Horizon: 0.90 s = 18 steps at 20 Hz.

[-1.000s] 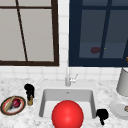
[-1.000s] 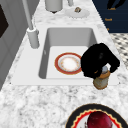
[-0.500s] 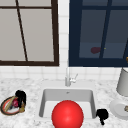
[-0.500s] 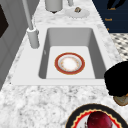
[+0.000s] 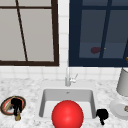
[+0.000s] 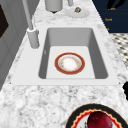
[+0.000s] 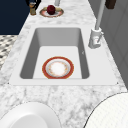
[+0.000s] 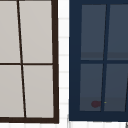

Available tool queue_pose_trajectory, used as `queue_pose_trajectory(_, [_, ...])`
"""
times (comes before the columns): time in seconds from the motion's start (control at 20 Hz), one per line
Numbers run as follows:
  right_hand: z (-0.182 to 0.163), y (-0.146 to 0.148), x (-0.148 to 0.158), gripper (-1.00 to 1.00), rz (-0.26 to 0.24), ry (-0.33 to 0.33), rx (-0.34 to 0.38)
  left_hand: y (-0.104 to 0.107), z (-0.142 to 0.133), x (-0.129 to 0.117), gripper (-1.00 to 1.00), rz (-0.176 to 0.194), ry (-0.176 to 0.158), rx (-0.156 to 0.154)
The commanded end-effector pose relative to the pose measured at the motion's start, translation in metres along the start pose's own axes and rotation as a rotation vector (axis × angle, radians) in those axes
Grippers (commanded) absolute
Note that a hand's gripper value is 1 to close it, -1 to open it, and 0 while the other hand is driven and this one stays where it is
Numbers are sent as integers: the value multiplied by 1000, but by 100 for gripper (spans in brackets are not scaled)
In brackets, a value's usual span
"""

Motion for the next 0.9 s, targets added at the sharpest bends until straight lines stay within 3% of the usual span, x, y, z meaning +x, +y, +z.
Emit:
queue_pose_trajectory(0.0, [0, 0, 0, 0, 0, 0, 0, -9, 9, 2, 100, 10, 1, 1])
queue_pose_trajectory(0.25, [0, 0, 0, 0, 0, 0, 0, -14, 23, -12, 100, -24, -7, 1])
queue_pose_trajectory(0.5, [0, 0, 0, 0, 0, 0, 0, -30, 37, -36, 100, -22, -18, 7])
queue_pose_trajectory(0.65, [0, 0, 0, 0, 0, 0, 0, -27, 40, -35, 100, -83, -46, 15])
queue_pose_trajectory(0.85, [0, 0, 0, 0, 0, 0, 0, -25, 44, -32, 100, -107, -68, 23])
